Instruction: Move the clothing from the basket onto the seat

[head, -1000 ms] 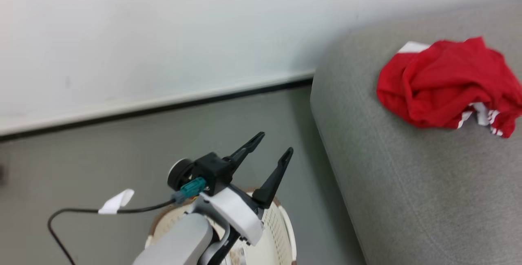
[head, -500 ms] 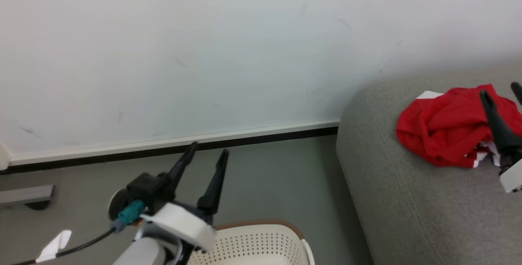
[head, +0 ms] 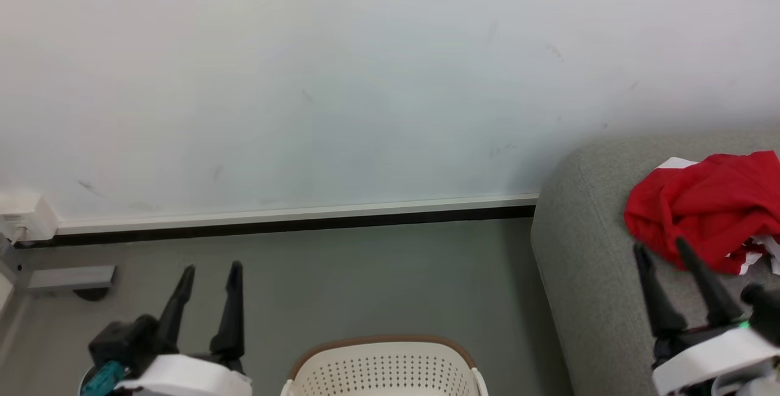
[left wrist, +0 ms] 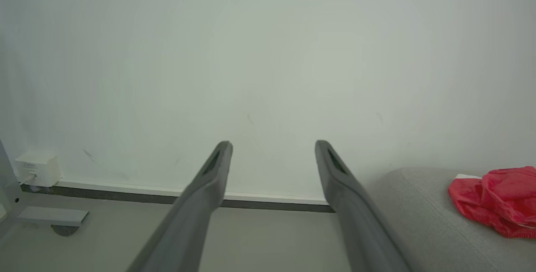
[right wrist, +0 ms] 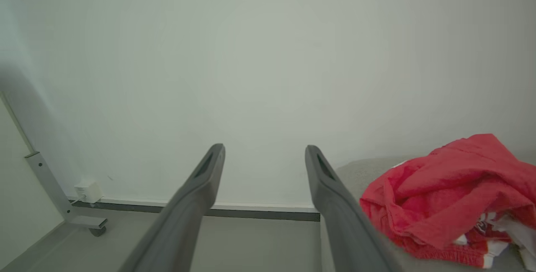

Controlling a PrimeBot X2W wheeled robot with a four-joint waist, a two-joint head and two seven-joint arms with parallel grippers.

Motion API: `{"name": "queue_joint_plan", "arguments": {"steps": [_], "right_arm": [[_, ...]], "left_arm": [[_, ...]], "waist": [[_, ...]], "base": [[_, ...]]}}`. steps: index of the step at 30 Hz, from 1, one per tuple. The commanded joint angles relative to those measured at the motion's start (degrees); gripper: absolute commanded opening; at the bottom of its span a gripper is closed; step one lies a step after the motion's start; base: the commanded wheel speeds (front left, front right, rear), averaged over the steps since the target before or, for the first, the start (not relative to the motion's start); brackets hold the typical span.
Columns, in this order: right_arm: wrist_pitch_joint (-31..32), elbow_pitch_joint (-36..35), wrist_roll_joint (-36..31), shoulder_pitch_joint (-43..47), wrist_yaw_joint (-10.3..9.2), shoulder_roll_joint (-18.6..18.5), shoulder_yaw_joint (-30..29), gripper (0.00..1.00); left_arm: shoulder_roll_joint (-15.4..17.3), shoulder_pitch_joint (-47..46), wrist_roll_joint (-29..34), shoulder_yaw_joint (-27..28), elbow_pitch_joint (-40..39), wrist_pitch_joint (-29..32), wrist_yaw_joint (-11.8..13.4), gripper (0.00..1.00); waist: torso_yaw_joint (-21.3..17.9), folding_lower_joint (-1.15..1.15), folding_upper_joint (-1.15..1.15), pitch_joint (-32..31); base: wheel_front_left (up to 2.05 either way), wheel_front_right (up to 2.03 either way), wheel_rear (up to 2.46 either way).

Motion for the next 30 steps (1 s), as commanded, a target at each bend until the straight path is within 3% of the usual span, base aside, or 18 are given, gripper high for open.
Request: {"name": "queue_joint_plan", "arguments": {"steps": [1,8,14,22,30], "right_arm": [[-0.38,-1.18,-1.59,2.85,-0.13,2.09,-1.57,1.00],[-0.41,-2.84,-8.11,8.55,-0.13,8.33,-4.76,1.00],[-0.35,-3.06,-14.13,11.66,-0.13,11.90,-6.42,1.00],[-0.36,-3.68,-16.07,13.32,-0.13,13.05,-7.61,1.00],[-0.36,-3.88,-15.80,13.44,-0.13,13.08,-7.13,1.00]], "left_arm": [[-0.91,2.04,0.96,2.13,-0.45,0.00,-0.04,1.00],[-3.65,6.92,7.05,8.07,-0.92,-0.01,0.64,1.00],[-8.32,11.13,10.82,12.91,1.04,0.00,-1.69,1.00],[-11.89,12.93,14.65,17.21,2.26,-0.01,-5.33,1.00],[-13.19,13.13,17.36,19.56,2.71,-0.01,-7.29,1.00]], "waist": [[0.12,0.00,0.00,-0.11],[0.24,0.00,0.00,-0.15],[0.85,0.00,0.00,-0.58],[1.66,0.00,0.00,-1.39],[1.63,0.00,0.00,-1.89]], "base": [[0.00,0.00,0.00],[0.00,0.00,0.00],[0.00,0.00,0.00],[0.00,0.00,0.00],[0.00,0.00,0.00]]}}
